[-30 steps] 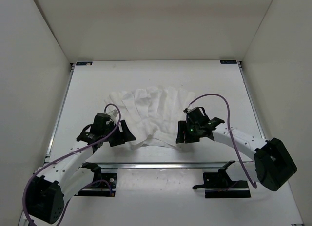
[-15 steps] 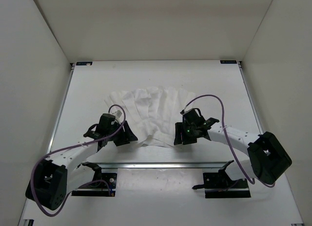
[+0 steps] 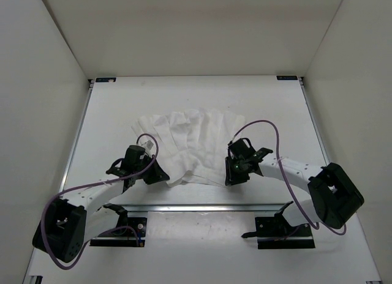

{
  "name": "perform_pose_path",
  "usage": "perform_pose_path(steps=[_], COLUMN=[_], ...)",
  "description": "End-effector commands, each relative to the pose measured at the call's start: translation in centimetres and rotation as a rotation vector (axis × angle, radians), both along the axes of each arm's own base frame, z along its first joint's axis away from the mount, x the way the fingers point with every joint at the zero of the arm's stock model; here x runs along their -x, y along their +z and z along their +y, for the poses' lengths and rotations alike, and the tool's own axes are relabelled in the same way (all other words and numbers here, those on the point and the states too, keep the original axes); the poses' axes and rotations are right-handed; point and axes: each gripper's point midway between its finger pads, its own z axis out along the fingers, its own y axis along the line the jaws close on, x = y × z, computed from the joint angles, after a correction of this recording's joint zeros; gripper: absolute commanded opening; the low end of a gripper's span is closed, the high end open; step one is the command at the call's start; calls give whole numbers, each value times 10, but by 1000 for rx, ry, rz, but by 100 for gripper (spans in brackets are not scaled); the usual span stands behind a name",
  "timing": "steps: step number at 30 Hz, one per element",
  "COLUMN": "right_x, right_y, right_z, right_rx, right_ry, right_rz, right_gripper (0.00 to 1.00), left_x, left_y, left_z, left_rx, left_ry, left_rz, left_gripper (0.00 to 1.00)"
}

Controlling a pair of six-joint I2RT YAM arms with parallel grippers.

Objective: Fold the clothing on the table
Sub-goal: Flatten the skirt out

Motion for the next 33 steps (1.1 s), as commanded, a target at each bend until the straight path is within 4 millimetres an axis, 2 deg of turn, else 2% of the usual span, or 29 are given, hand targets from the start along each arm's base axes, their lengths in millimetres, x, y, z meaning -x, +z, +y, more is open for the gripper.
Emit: perform_pose_path(steps=[1, 2, 3, 5, 6, 7, 8, 9, 10, 11, 12, 13, 14, 15, 17, 19, 20, 21, 22, 23, 24, 25, 26, 27, 28, 29, 30, 31, 33], right_x=[-13, -18, -23, -42, -65, -97, -113, -150, -168, -196, -215, -221, -221, -218, -208, -197, -188, -182, -169, -162, -147, -132, -123, -105, -87, -79, -62, -51, -39], right_y=[7, 11, 17, 36, 54, 79, 93, 124, 137, 187, 232, 271, 286, 304, 311, 257, 245, 219, 193, 180, 157, 134, 124, 100, 85, 84, 70, 66, 62], right_z=[11, 10, 10, 6, 3, -1, -4, -11, -10, -15, -17, -16, -18, -20, -30, -46, -44, -52, -51, -52, -50, -54, -56, -58, -60, -57, -56, -55, -53], right_rx=[-22, -31, -41, -69, -104, -142, -157, -173, -183, -200, -215, -242, -251, -261, -263, -285, -310, -306, -313, -301, -285, -258, -249, -236, -232, -255, -255, -258, -271], right_ry=[1, -15, -9, -29, -53, -74, -86, -102, -96, -104, -109, -105, -101, -97, -105, -139, -125, -152, -151, -154, -153, -168, -176, -195, -206, -211, -210, -209, -212], right_rz=[-19, -21, -33, -85, -145, -223, -256, -328, -348, -454, -569, -676, -724, -779, -800, -685, -653, -600, -533, -504, -442, -388, -366, -289, -222, -200, -133, -115, -87], right_gripper=[15, 0, 0, 0, 0, 0, 0, 0, 0, 1, 0, 0, 0, 0, 0, 0, 0, 0, 0, 0, 0, 0, 0, 0, 0, 0, 0, 0, 0], left_x=[-4, -6, -4, -25, -40, -69, -88, -102, -138, -168, -186, -195, -199, -195, -187, -164, -155, -142, -133, -119, -101, -93, -76, -60, -51, -34, -23, -12, 0], left_y=[13, 18, 18, 40, 57, 83, 89, 103, 143, 178, 216, 247, 256, 265, 256, 199, 190, 160, 146, 120, 92, 80, 58, 41, 33, 17, 8, -1, -4], left_z=[-4, -3, -1, 5, 5, 11, 20, 20, 21, 20, 17, 19, 20, 19, 27, 32, 29, 30, 26, 24, 20, 19, 19, 20, 19, 21, 24, 29, 31], left_rx=[36, 37, 41, 53, 48, 51, 41, 47, 63, 53, 61, 52, 46, 45, 30, 25, 32, 25, 32, 20, 14, 3, -5, -12, -11, -20, -33, -48, -47], left_ry=[-7, -10, -8, 26, 21, 60, 87, 79, 77, 70, 56, 50, 52, 45, 59, 71, 61, 62, 45, 35, 14, 14, 9, 6, -1, -9, -3, 1, -3], left_rz=[-53, -71, -58, -128, -191, -265, -273, -293, -361, -408, -462, -522, -544, -563, -565, -483, -472, -407, -378, -329, -259, -230, -168, -117, -85, -40, -8, 26, 38], left_gripper=[0, 0, 0, 0, 0, 0, 0, 0, 0, 0, 0, 0, 0, 0, 0, 0, 0, 0, 0, 0, 0, 0, 0, 0, 0, 0, 0, 0, 0])
